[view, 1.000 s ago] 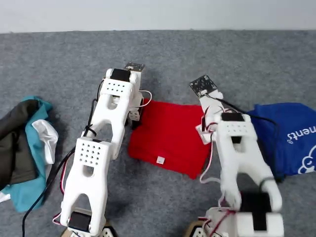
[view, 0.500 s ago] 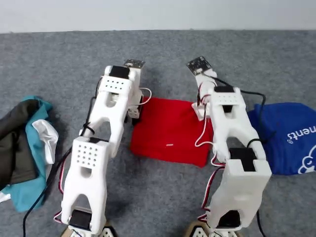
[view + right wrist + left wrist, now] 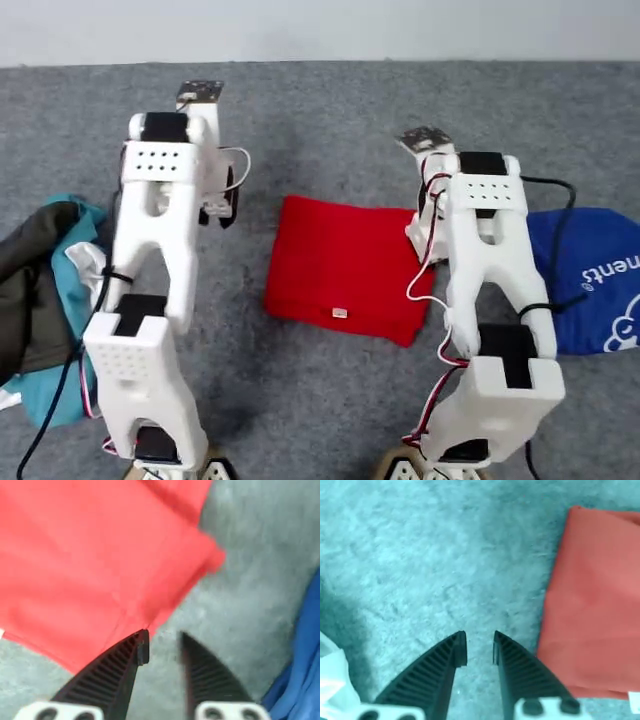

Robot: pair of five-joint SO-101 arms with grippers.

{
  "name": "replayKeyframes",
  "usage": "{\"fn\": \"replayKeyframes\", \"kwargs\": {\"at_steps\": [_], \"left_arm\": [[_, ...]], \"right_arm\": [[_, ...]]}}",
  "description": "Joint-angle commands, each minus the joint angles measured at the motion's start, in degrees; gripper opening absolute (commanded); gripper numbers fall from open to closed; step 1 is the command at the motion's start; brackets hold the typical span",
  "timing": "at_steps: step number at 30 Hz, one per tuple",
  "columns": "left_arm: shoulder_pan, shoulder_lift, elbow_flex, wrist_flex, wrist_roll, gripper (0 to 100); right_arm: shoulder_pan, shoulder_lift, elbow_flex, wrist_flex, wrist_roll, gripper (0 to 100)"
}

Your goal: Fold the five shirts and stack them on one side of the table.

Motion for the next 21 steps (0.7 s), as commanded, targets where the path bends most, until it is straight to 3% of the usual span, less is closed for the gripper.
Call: {"fn": "replayKeyframes", "kwargs": {"at_steps": [1, 10, 14, 21], "left_arm": [[-1.32, -3.25, 0.57, 0.79, 0.26, 10], [-2.55, -1.85, 4.35, 0.79, 0.26, 10], [-2.55, -1.93, 4.35, 0.79, 0.26, 10], [-2.55, -1.93, 4.35, 0.79, 0.26, 10]], "right_arm": [[-0.75, -0.84, -2.20, 1.10, -4.48, 30.0], [-8.48, 8.92, -2.37, -8.48, -7.30, 32.7], [-7.52, 14.64, -2.46, -16.04, -8.53, 32.8], [-11.03, 25.98, -15.65, -11.47, -7.74, 29.9]]}}
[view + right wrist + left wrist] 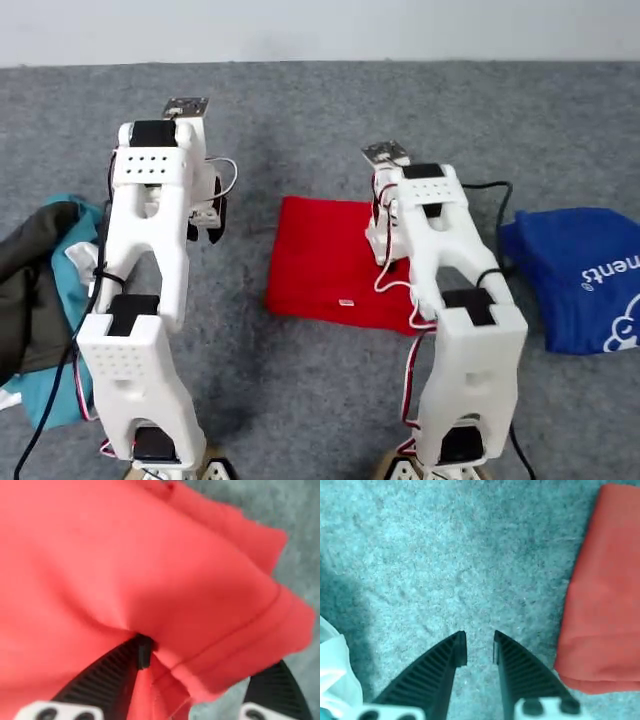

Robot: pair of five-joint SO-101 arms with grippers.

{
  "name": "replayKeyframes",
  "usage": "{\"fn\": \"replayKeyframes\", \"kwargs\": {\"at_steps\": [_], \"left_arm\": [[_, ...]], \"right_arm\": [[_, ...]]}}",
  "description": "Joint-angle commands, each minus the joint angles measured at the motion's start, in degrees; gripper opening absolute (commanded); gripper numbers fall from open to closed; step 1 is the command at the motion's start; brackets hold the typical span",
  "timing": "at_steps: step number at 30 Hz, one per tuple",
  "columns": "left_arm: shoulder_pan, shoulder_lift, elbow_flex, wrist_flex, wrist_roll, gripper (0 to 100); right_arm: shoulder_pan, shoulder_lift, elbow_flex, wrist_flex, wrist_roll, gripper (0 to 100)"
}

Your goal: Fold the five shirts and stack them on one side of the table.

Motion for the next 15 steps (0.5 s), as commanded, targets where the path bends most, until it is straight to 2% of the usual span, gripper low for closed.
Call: {"fn": "replayKeyframes", "kwargs": {"at_steps": [1, 5, 7, 9, 15], "left_arm": [[-0.35, -1.93, -0.13, 0.97, 0.26, 10], [-0.35, -1.93, -0.13, 0.97, 0.26, 10], [-0.35, -1.93, -0.04, 0.97, 0.26, 10], [-0.35, -1.93, -0.04, 0.97, 0.26, 10], [-0.35, -1.93, -0.04, 0.97, 0.26, 10]], "right_arm": [[-4.26, 5.58, -8.09, 1.10, 1.93, 27.0], [-10.24, 11.12, -13.63, 3.74, 11.52, 8.3], [-11.21, 12.97, -15.91, 5.14, 11.96, 0.0], [-11.03, 14.20, -17.58, 6.55, 12.13, 3.3], [-7.25, 11.38, -18.46, 7.43, 12.04, 1.0]]}}
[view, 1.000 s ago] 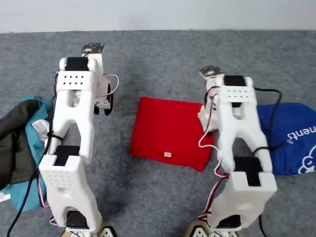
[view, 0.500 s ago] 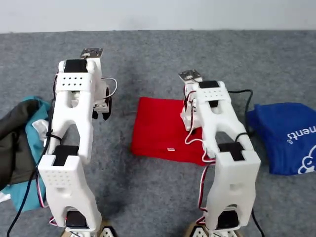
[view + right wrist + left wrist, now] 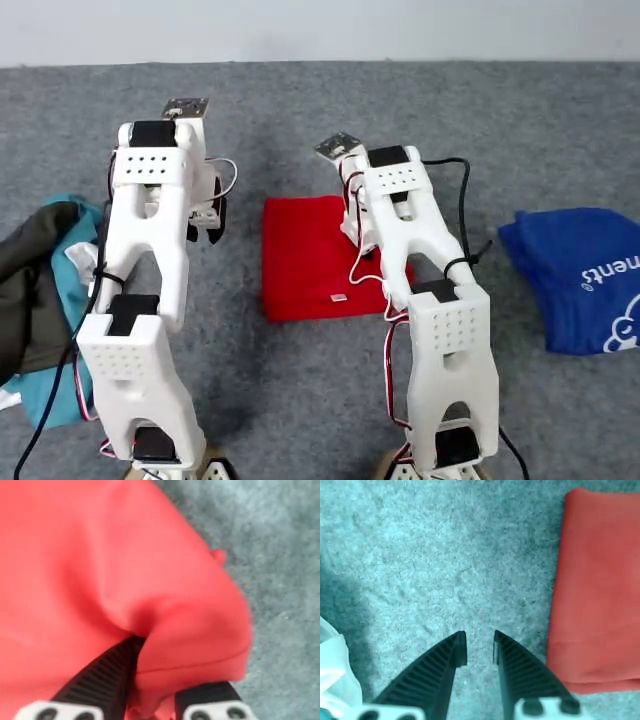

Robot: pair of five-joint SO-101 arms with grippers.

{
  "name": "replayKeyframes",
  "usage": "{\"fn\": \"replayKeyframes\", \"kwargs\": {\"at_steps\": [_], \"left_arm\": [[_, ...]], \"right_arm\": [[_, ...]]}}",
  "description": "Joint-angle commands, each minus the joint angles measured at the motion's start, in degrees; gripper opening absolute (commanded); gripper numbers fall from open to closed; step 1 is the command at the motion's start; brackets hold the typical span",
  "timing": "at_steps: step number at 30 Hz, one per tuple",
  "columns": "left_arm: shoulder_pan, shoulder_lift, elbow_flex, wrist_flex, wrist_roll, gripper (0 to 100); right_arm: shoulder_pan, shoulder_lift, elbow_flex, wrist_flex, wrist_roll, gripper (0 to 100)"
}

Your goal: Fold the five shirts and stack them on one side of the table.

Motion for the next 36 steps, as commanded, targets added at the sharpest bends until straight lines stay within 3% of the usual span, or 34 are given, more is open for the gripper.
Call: {"fn": "replayKeyframes", "kwargs": {"at_steps": [1, 12, 25, 36], "left_arm": [[-0.35, -1.93, -0.22, 0.97, 0.26, 10], [-0.35, -1.93, -0.22, 0.97, 0.35, 10], [0.09, -1.85, -0.22, 0.97, 0.35, 10], [0.09, -1.85, -0.22, 0.97, 0.35, 10]], "right_arm": [[0.48, -1.54, -0.26, 0.22, 0.53, 1.0], [12.53, -19.38, -0.26, 2.24, -5.71, 1.0], [26.86, -29.85, -0.26, 2.51, -13.89, 1.0], [39.60, -36.44, -0.26, 2.51, -13.98, 1.0]]}}
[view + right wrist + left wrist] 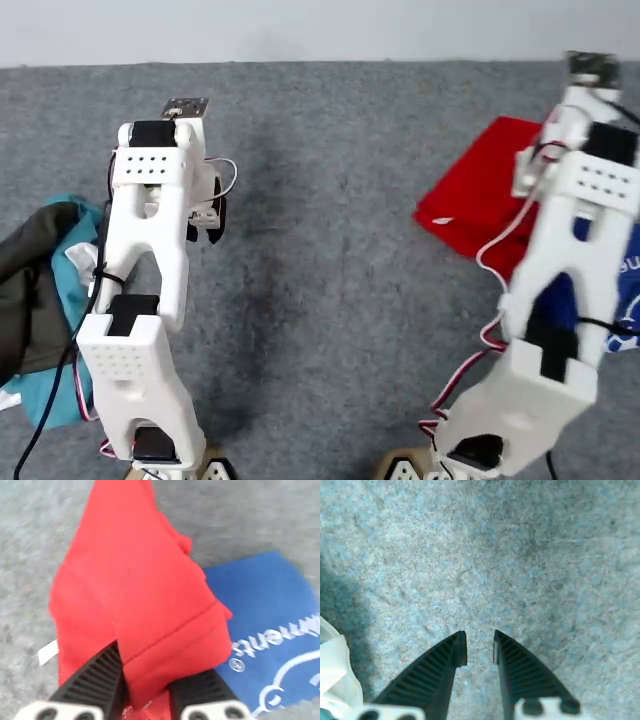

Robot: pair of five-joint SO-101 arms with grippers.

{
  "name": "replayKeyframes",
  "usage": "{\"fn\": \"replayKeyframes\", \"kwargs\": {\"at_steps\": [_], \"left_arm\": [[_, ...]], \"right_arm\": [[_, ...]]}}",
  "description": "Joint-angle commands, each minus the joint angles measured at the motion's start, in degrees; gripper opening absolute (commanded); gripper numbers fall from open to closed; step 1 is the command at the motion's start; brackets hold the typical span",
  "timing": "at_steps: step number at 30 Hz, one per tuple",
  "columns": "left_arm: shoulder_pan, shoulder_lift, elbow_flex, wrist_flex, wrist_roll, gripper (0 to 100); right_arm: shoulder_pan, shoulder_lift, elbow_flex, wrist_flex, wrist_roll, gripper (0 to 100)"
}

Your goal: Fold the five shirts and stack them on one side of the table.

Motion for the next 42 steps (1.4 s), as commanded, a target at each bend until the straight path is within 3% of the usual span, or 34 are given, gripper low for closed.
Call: {"fn": "replayKeyframes", "kwargs": {"at_steps": [1, 14, 24, 35, 42], "left_arm": [[0.09, -1.85, -0.22, 0.97, 0.35, 10], [0.00, -1.85, 3.82, 0.79, 0.44, 10], [0.00, -1.85, 3.82, 0.79, 0.44, 10], [-0.26, -1.85, 3.82, 0.79, 0.35, 10], [-0.26, -1.85, 3.82, 0.79, 0.35, 10]], "right_arm": [[5.32, -5.85, -0.97, -0.31, -0.35, 1.0], [23.52, 0.13, -0.62, -0.31, 3.96, 1.0], [32.66, 8.48, -0.53, 3.91, 3.60, 1.6], [36.88, 8.22, -0.97, 14.73, 3.96, 30.1], [34.77, 2.42, -1.85, 17.36, 4.04, 31.4]]}}
